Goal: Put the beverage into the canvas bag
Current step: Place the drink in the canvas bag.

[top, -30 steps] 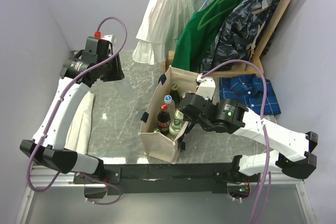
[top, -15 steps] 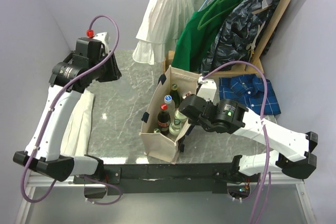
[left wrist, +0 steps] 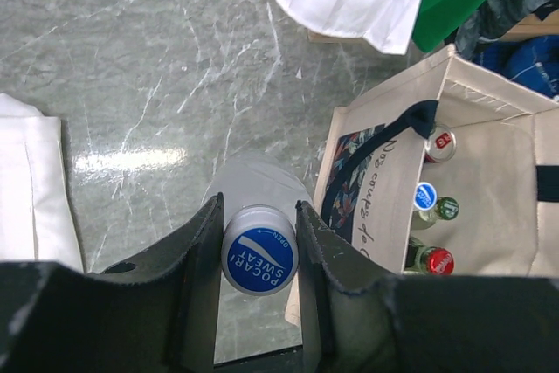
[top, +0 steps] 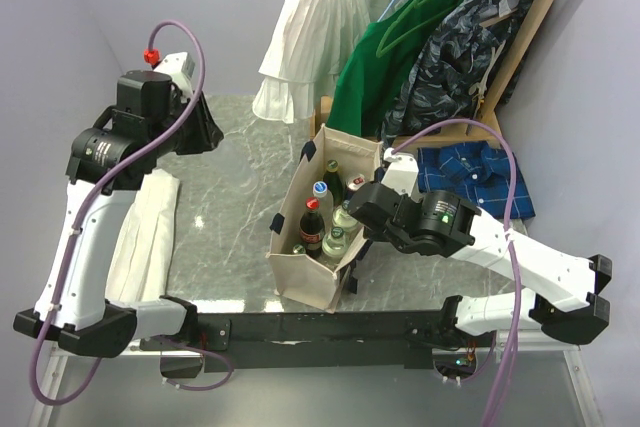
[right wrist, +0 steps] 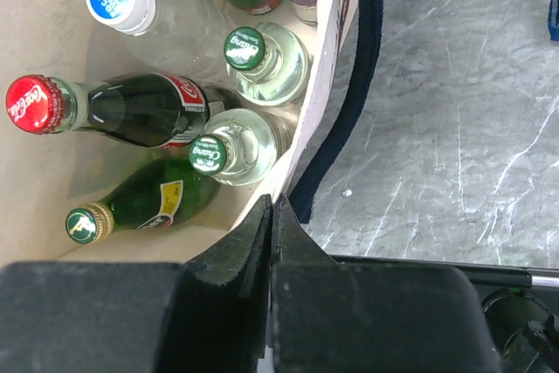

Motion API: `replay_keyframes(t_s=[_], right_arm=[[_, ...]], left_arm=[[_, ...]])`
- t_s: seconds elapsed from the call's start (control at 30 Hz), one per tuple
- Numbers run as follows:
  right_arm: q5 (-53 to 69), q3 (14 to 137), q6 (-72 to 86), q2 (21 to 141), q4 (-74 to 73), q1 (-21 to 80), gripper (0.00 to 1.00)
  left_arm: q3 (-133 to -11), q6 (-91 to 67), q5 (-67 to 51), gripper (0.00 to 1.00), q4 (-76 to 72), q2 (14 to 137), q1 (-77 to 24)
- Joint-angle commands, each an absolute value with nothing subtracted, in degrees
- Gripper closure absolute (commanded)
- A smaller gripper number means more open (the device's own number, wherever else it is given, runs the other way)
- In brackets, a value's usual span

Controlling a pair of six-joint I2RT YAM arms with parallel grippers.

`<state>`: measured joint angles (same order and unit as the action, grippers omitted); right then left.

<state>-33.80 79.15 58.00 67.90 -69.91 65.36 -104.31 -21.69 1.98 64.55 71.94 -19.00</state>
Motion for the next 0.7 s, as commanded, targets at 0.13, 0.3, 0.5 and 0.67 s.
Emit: replay_keyframes(t_s=[0.13, 0.3, 0.5, 0.67], right_arm=[[-33.7, 77.7, 57.2, 65.6, -68.6, 65.1, 1.00], [-33.7, 77.5, 56.4, 65.5, -68.0, 65.1, 1.00], [-33.1, 76.9, 55.8, 64.9, -66.7, 65.1, 1.00], [-32.8, 76.0, 55.1, 63.7, -65.5, 65.1, 1.00]], left_arm=[[-109.8, -23.2, -1.8, 0.99, 55.5, 68.9, -19.2], [-111.0, -24.8, -2.9, 0.99, 55.6, 68.8, -20.3], [-114.2, -25.4, -1.1, 0.99, 57.6, 69.3, -23.8], [-117.6, -26.1, -1.6, 0.99, 58.2, 69.9, -25.9]])
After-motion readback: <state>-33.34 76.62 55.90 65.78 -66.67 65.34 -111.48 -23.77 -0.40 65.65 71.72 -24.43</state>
